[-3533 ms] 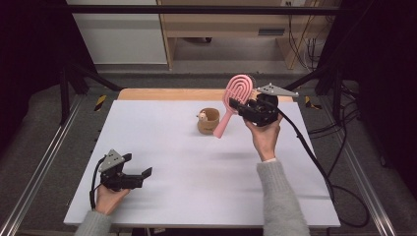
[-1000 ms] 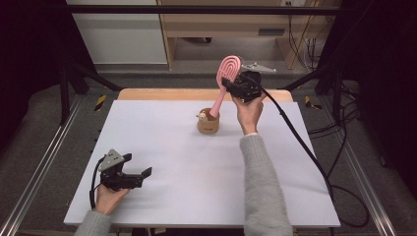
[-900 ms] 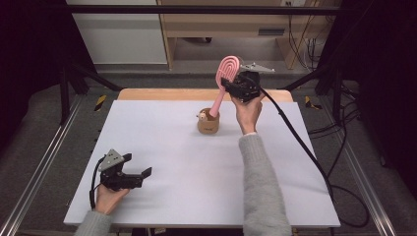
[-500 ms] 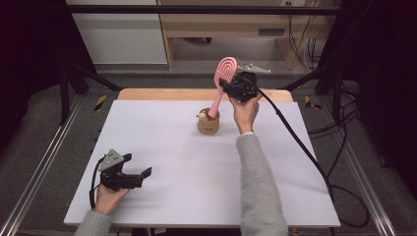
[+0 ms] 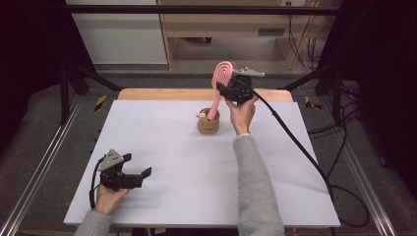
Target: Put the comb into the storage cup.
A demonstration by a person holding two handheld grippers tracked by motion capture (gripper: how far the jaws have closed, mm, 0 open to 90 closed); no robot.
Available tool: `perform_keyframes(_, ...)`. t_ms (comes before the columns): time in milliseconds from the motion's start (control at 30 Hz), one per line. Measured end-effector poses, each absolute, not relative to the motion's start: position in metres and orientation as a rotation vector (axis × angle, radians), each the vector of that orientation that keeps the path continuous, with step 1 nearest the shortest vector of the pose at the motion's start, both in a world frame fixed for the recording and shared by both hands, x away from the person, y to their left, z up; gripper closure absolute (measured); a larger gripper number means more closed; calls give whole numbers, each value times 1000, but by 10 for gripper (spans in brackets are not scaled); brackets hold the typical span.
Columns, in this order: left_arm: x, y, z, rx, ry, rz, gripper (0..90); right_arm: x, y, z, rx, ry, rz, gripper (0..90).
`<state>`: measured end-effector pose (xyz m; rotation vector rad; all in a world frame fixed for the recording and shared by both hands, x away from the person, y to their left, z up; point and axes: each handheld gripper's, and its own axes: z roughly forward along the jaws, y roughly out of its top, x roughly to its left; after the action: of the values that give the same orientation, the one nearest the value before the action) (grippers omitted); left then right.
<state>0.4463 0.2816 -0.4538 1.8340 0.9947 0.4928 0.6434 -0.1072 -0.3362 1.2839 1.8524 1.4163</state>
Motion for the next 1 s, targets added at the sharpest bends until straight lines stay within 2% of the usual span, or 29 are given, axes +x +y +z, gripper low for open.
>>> perform_keyframes(1000,446,281,-454,1835,993,494,14,645,-100,-366,1370,1876,1389,639)
